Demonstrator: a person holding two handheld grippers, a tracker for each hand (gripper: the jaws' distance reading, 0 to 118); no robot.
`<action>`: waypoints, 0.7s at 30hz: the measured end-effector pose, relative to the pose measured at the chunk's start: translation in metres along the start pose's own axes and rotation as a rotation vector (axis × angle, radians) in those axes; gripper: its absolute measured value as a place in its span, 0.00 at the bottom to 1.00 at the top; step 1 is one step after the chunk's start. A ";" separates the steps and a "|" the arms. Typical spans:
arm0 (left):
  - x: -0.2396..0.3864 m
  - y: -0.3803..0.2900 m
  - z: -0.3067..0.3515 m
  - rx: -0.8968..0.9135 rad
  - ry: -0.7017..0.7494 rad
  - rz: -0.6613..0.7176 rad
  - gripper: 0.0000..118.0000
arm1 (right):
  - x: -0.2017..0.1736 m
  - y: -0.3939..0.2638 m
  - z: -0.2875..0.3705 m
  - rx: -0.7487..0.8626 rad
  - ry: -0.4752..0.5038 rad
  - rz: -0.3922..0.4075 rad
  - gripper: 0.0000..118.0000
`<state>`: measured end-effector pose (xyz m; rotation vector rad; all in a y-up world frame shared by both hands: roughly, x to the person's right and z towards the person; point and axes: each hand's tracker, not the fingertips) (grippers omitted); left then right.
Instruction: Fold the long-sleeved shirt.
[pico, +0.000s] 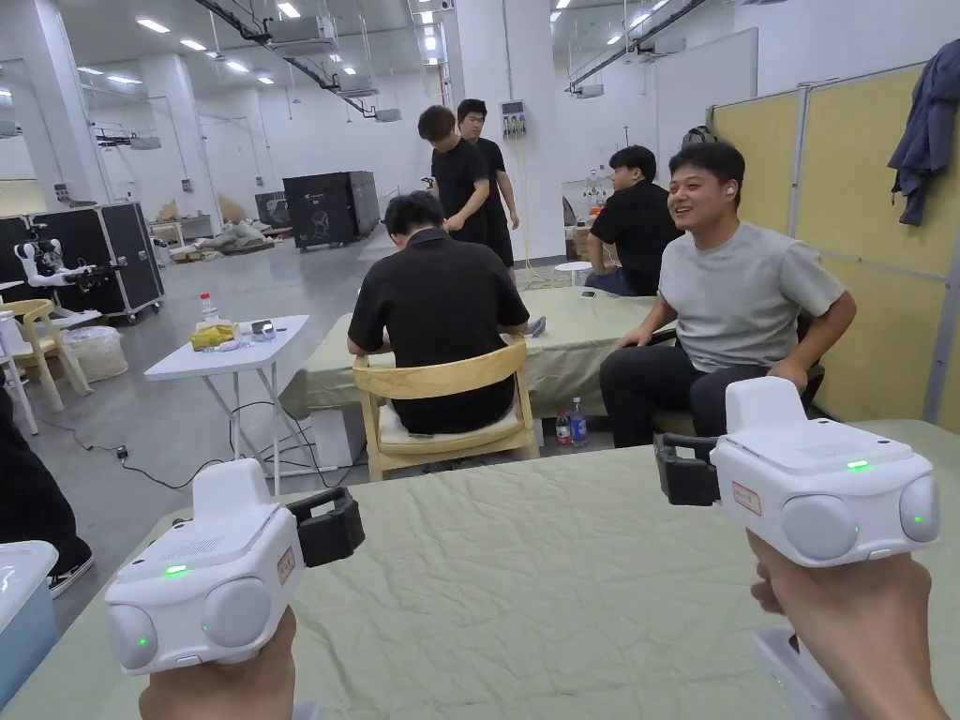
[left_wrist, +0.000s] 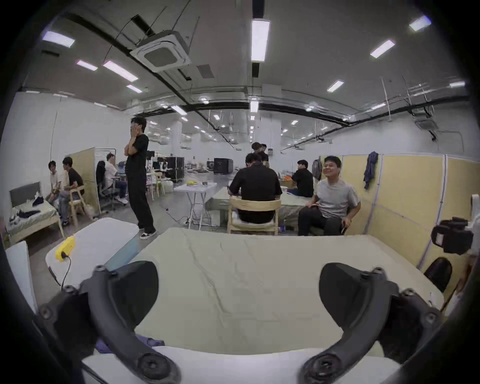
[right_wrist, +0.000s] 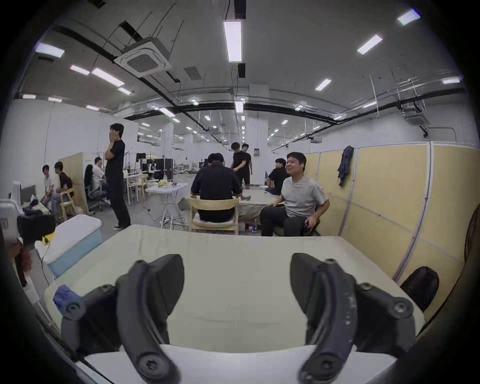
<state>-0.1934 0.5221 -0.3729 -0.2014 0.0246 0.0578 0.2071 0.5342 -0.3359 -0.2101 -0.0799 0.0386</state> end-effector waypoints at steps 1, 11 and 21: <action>0.000 0.001 -0.002 0.007 0.028 0.016 1.00 | 0.003 0.001 -0.001 0.002 0.012 -0.044 0.93; 0.004 0.002 -0.005 -0.010 -0.001 -0.057 1.00 | 0.006 0.003 -0.001 0.012 0.032 -0.026 1.00; 0.007 0.007 -0.008 -0.015 -0.016 -0.068 1.00 | 0.007 0.008 -0.003 0.023 0.035 -0.016 1.00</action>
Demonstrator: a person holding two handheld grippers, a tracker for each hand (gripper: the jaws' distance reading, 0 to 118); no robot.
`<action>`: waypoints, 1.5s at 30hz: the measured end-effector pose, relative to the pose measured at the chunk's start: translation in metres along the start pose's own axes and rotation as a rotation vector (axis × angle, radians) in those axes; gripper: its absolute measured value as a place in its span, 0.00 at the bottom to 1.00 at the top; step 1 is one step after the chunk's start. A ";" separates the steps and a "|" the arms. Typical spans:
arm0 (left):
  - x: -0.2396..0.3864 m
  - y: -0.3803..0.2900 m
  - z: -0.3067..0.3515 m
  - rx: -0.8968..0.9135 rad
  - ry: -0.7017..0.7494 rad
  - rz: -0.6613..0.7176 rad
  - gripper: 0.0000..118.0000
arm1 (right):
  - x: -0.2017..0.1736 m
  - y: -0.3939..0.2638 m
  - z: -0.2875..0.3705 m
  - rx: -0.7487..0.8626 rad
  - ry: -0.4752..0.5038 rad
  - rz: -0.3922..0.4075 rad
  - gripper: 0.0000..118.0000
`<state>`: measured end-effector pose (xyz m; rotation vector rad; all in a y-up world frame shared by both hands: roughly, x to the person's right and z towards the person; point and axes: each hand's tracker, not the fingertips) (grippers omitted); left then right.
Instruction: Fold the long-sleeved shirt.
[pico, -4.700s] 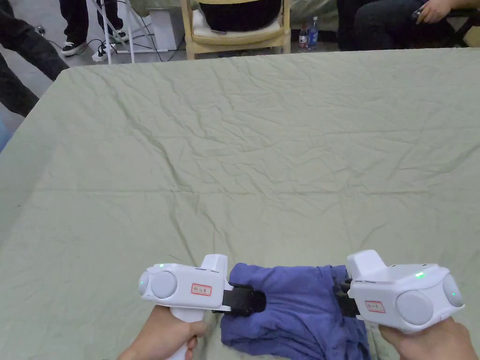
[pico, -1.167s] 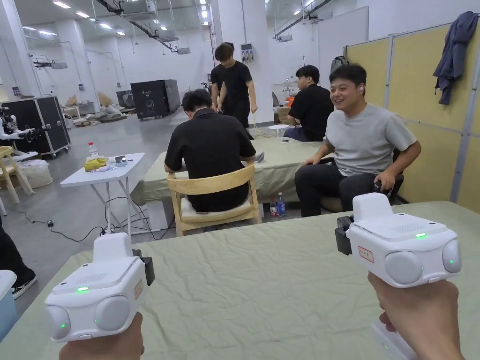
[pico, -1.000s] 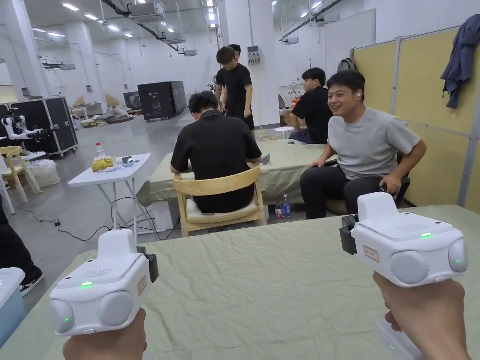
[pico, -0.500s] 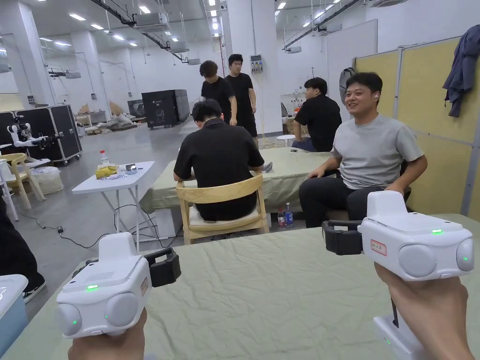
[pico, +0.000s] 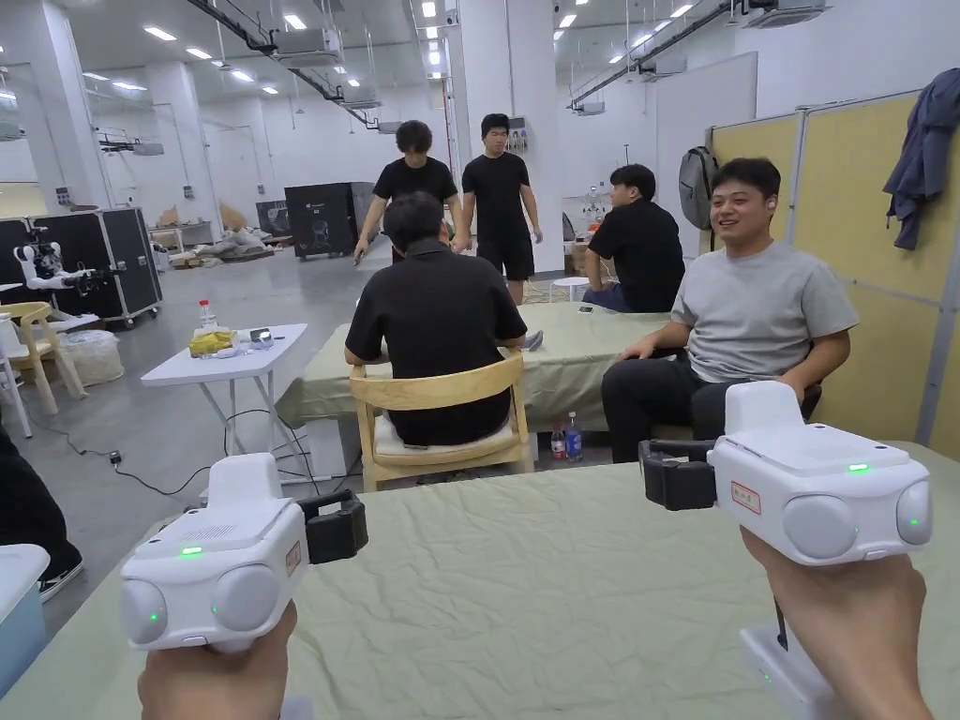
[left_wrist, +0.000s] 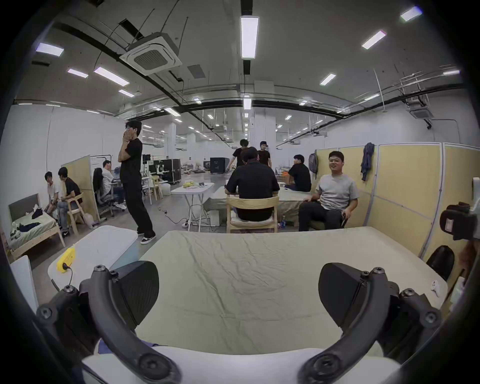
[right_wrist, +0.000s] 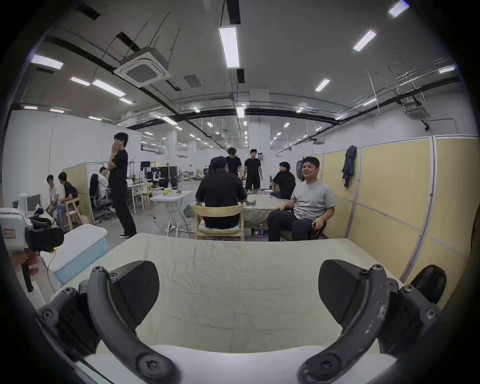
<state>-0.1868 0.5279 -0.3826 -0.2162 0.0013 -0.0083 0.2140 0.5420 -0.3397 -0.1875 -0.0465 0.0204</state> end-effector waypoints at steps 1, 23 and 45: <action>-0.003 0.001 0.000 0.003 -0.001 0.014 1.00 | 0.001 0.000 0.000 0.001 -0.008 0.005 1.00; -0.011 -0.002 -0.005 -0.017 -0.007 -0.002 1.00 | 0.004 -0.003 -0.005 0.006 0.003 -0.001 1.00; -0.007 -0.003 -0.009 -0.033 -0.028 -0.009 1.00 | 0.013 -0.011 -0.007 -0.006 -0.015 -0.013 1.00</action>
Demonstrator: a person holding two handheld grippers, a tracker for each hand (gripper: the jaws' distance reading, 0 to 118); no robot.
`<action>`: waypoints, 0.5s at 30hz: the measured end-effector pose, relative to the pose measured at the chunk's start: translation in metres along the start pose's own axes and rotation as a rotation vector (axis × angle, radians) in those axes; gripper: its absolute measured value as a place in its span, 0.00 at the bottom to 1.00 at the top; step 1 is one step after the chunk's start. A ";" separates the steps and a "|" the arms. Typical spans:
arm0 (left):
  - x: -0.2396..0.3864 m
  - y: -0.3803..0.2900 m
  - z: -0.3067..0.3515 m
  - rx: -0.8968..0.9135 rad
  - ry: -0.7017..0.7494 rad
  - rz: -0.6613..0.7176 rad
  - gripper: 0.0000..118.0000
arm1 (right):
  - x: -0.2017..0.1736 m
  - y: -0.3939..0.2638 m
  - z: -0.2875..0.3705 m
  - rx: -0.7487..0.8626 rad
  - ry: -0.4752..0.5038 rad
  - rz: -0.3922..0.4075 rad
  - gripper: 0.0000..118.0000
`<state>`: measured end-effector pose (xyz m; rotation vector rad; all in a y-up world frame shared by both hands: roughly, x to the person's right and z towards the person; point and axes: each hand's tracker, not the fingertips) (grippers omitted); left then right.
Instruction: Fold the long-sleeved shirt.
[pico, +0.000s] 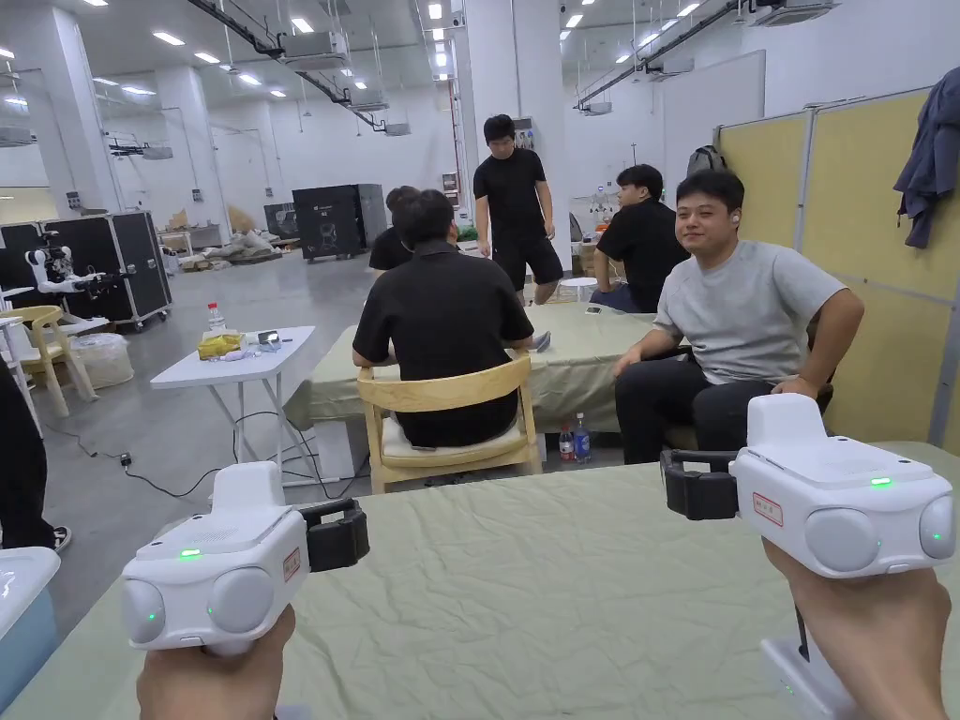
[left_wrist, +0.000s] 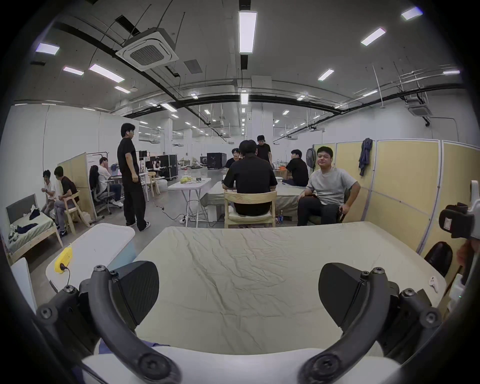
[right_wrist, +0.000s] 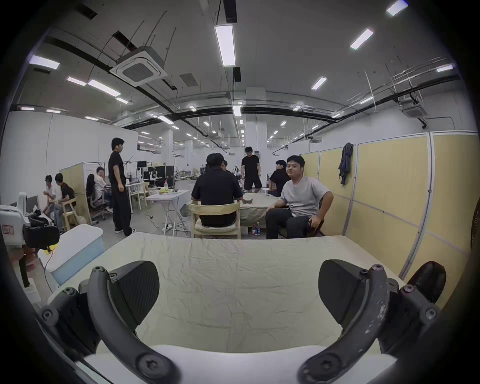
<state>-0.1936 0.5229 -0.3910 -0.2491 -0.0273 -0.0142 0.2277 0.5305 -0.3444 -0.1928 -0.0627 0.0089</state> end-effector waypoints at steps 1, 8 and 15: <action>0.000 0.000 0.000 0.000 -0.001 0.006 1.00 | 0.000 0.000 0.001 0.002 0.000 0.001 1.00; -0.001 -0.002 0.000 -0.006 0.005 0.002 1.00 | -0.001 0.003 0.001 0.006 0.003 0.004 1.00; -0.005 -0.003 0.000 -0.009 -0.002 0.012 1.00 | -0.005 0.001 0.001 0.001 0.011 0.010 1.00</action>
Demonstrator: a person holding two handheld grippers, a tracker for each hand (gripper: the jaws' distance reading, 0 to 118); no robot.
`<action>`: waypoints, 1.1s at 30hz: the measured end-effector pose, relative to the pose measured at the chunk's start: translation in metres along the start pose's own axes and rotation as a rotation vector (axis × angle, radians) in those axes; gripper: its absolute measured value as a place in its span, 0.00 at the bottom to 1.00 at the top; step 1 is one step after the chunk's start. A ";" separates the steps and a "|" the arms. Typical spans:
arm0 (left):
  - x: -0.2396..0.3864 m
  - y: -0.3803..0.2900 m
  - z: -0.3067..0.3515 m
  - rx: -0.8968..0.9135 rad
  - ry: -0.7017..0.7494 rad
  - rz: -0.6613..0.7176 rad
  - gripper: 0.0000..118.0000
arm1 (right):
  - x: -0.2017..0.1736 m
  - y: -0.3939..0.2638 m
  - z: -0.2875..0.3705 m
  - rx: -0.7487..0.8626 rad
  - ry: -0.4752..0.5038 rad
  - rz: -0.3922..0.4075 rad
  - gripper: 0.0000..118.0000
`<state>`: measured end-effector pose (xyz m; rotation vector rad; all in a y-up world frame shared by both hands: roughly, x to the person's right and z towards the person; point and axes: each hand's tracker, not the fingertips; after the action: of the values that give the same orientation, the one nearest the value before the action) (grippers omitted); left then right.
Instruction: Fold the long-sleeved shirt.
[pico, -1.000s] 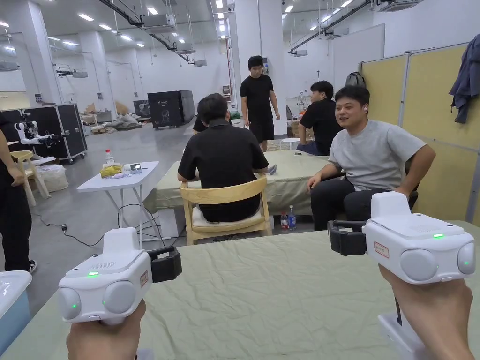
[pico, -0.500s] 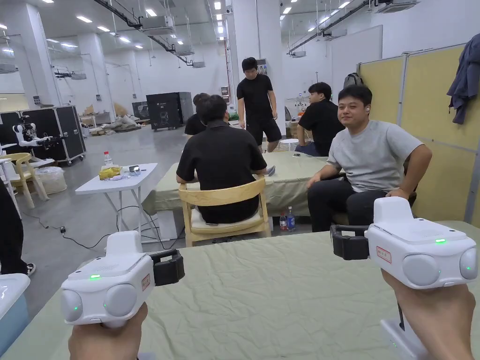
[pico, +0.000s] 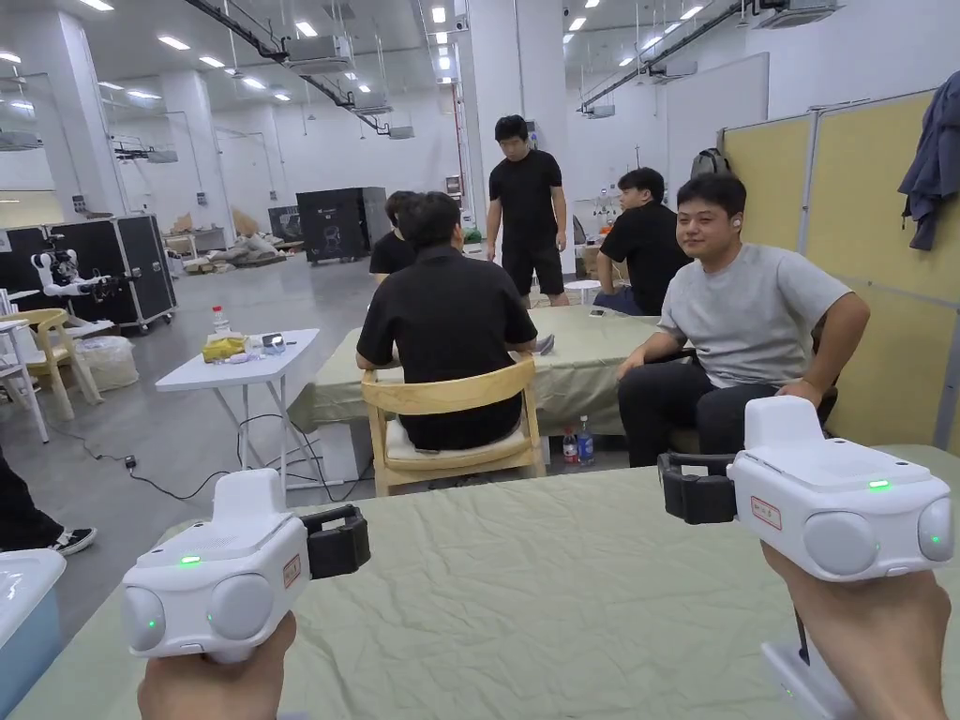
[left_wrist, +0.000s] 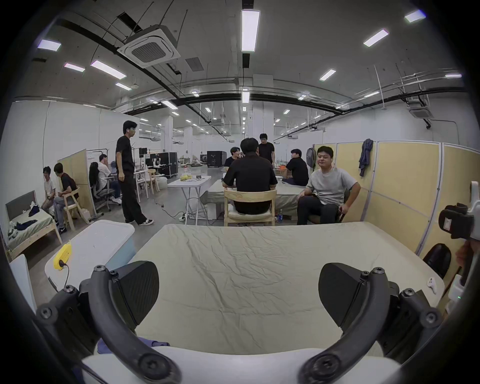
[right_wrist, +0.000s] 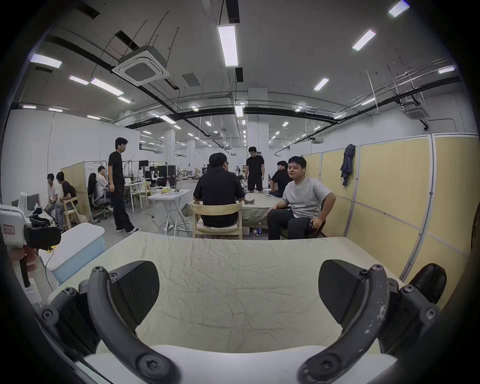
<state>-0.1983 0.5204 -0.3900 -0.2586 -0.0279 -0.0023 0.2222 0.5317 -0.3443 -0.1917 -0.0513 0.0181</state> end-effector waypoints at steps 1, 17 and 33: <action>0.000 0.000 0.000 0.002 0.003 -0.001 1.00 | 0.000 0.000 0.000 0.000 0.001 -0.001 1.00; -0.002 -0.001 -0.001 0.002 0.007 0.000 1.00 | -0.003 0.002 0.000 0.000 0.000 0.006 1.00; -0.002 0.001 0.003 0.007 0.008 -0.010 1.00 | -0.006 0.002 0.004 -0.001 0.001 0.010 1.00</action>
<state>-0.2000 0.5221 -0.3875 -0.2511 -0.0213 -0.0137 0.2163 0.5346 -0.3409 -0.1931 -0.0496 0.0277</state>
